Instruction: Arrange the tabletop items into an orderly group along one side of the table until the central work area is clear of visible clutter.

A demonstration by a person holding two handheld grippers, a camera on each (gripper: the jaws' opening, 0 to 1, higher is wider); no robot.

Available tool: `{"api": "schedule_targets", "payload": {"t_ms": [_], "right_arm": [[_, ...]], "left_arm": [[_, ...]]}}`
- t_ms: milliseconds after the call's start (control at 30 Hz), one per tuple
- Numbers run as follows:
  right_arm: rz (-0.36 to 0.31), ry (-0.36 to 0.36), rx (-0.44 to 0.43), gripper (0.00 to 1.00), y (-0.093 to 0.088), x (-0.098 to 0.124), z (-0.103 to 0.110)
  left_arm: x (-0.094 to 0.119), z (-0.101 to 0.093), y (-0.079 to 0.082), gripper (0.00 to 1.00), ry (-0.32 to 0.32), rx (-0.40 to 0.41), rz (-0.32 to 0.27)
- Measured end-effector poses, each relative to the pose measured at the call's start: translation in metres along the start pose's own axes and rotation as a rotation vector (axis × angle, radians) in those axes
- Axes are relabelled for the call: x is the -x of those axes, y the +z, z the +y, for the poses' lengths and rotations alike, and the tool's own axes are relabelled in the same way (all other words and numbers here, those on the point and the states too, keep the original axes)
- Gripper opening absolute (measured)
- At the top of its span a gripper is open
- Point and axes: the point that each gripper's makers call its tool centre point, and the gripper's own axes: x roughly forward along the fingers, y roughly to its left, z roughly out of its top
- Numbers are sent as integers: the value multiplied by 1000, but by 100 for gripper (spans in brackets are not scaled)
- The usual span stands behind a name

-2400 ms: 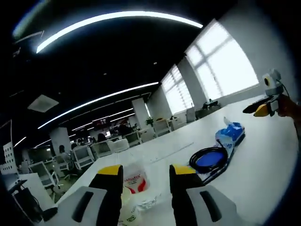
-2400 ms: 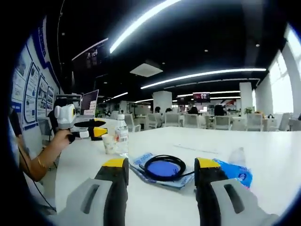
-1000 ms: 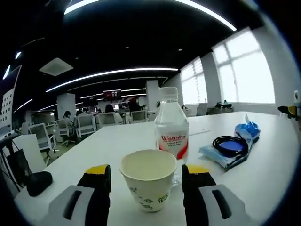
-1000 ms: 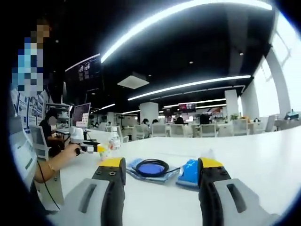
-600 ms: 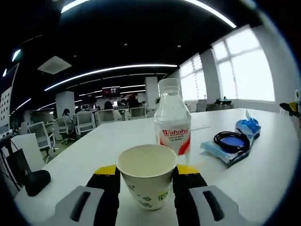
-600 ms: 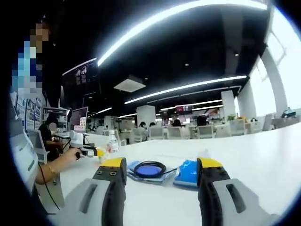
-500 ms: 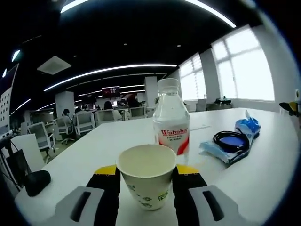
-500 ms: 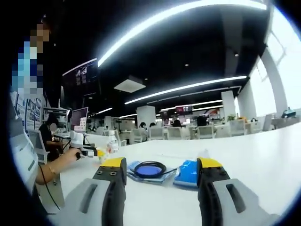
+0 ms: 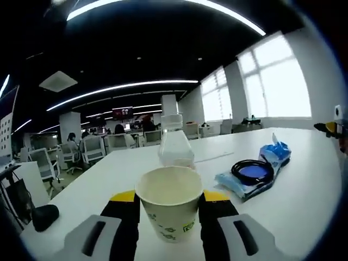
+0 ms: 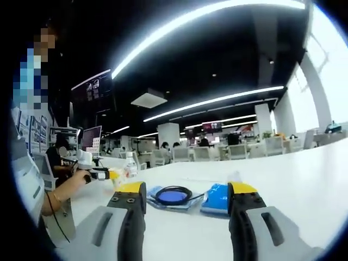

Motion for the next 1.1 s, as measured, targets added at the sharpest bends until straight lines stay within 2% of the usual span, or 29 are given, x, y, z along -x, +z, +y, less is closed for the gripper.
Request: {"api": "schedule_targets", "payload": {"t_ms": [100, 233, 500, 1100], "right_arm": [[-4, -2, -1, 58, 1, 2, -1], [-6, -4, -5, 58, 2, 6, -2], [-7, -12, 0, 58, 4, 12, -6], [8, -24, -2, 58, 0, 14, -8]], "left_arm": [[0, -5, 6, 41, -10, -6, -12], [1, -18, 23, 41, -37, -44, -36], [-2, -33, 38, 41, -76, -62, -61], [-11, -48, 44, 41, -114, -33, -81]]}}
